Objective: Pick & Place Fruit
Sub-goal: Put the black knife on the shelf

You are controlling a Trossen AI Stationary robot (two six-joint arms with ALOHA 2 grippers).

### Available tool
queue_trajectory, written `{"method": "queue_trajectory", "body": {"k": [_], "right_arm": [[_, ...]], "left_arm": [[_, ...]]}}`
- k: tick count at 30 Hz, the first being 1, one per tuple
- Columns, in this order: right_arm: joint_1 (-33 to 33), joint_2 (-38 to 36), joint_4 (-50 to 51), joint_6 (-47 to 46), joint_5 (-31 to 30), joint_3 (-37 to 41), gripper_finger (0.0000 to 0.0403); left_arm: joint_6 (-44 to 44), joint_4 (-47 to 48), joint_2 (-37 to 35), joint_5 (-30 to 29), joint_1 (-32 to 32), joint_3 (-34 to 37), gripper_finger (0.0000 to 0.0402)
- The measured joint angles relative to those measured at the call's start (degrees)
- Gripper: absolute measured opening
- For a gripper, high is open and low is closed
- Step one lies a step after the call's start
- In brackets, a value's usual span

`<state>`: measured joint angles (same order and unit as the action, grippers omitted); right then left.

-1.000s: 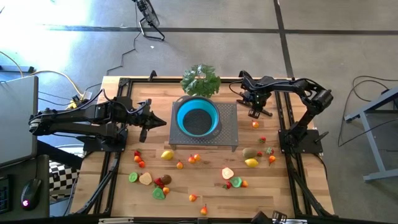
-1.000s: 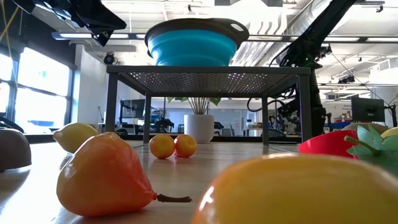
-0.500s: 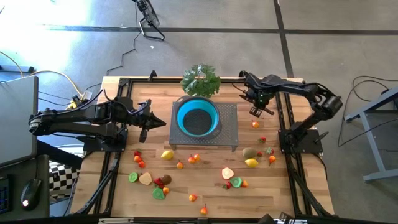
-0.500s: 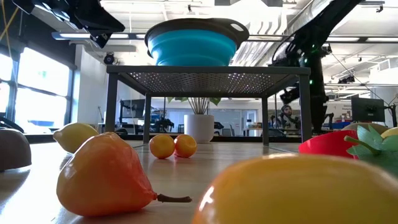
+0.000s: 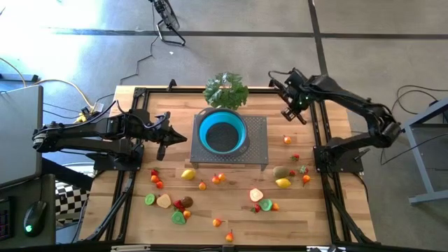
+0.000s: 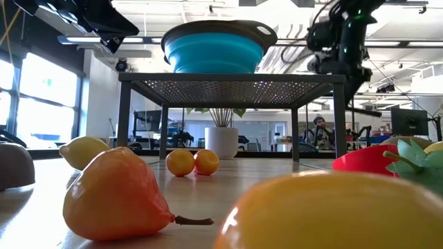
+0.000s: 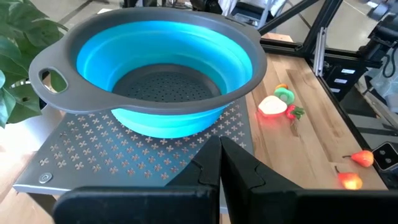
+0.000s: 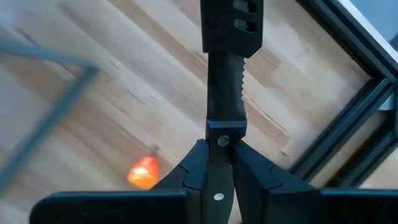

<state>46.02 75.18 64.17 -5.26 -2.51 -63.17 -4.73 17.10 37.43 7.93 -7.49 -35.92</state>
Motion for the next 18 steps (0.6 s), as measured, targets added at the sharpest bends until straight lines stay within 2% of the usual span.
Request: {"method": "queue_trajectory", "body": {"k": [7, 13, 18], "right_arm": [[-1.22, -3.02, 3.44, -5.66, 7.63, -5.61, 0.0042], [-6.65, -3.72, 3.77, -12.92, 12.21, -9.14, 0.0042], [-12.59, -3.72, 3.71, -20.49, 13.31, -11.13, 0.0043]], "left_arm": [[-0.02, 0.0, 0.0, 0.0, 0.0, 0.0, 0.0], [-0.02, 0.99, 0.0, -0.01, 0.01, 0.0, 0.0], [-0.02, 2.3, -0.02, -0.18, 0.0, 0.0, 0.0]]}}
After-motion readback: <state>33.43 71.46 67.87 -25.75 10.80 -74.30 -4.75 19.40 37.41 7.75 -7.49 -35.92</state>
